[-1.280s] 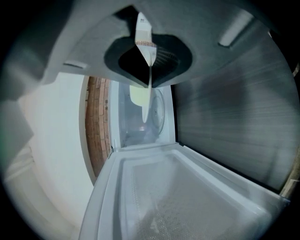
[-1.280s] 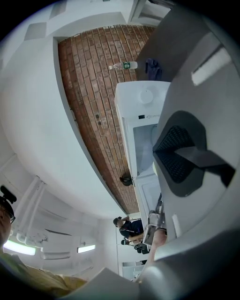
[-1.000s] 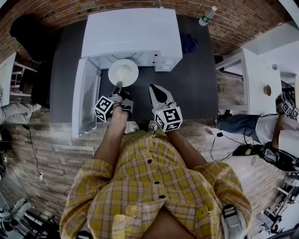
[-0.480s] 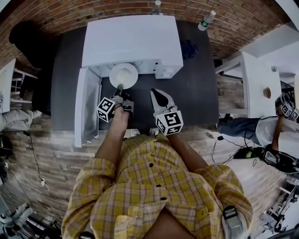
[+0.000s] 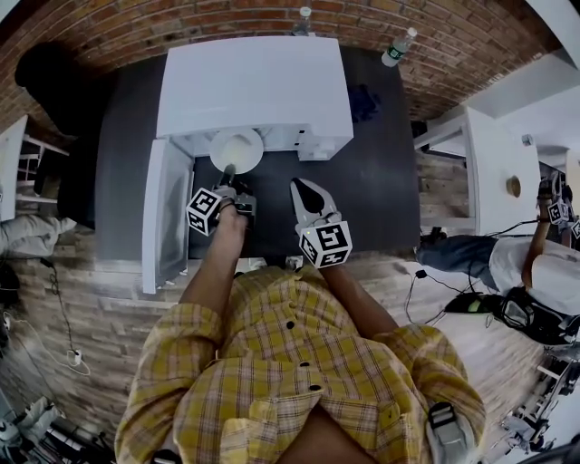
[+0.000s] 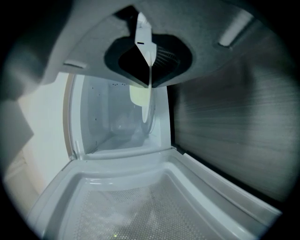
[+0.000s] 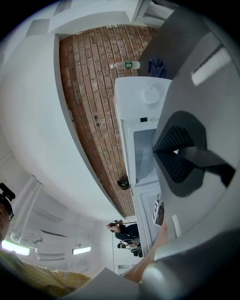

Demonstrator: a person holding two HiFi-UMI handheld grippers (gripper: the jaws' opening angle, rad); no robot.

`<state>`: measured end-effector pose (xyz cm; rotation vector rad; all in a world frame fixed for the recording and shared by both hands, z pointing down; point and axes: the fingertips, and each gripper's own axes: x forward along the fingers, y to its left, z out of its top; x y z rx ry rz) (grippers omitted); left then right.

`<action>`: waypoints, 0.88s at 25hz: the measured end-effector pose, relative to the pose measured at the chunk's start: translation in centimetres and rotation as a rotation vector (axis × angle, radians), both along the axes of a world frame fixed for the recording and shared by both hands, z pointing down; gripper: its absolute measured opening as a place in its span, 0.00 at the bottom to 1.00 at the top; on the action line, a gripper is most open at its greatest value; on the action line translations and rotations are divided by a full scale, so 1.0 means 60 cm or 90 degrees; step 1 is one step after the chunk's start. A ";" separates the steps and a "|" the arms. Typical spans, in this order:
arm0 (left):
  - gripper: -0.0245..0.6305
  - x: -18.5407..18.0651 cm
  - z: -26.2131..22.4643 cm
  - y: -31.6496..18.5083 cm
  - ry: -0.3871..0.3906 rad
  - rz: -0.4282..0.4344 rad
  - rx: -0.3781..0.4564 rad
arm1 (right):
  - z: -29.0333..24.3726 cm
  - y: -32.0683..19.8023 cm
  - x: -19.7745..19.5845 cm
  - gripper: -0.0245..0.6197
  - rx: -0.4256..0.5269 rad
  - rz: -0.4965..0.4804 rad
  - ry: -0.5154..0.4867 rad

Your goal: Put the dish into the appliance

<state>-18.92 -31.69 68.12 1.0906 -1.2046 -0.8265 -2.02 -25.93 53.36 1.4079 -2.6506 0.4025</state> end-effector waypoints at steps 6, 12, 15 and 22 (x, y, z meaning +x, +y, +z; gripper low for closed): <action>0.05 -0.001 0.012 -0.015 -0.002 -0.004 0.002 | 0.000 -0.001 -0.002 0.05 0.002 0.000 -0.003; 0.05 -0.001 0.015 -0.032 0.002 -0.015 0.003 | -0.002 0.004 -0.001 0.05 0.001 0.000 0.001; 0.05 0.002 0.014 -0.041 0.003 -0.020 -0.001 | -0.004 0.005 0.004 0.05 0.002 0.006 0.005; 0.05 0.006 0.017 -0.056 0.002 -0.052 -0.006 | -0.002 0.006 0.009 0.05 0.002 0.013 0.001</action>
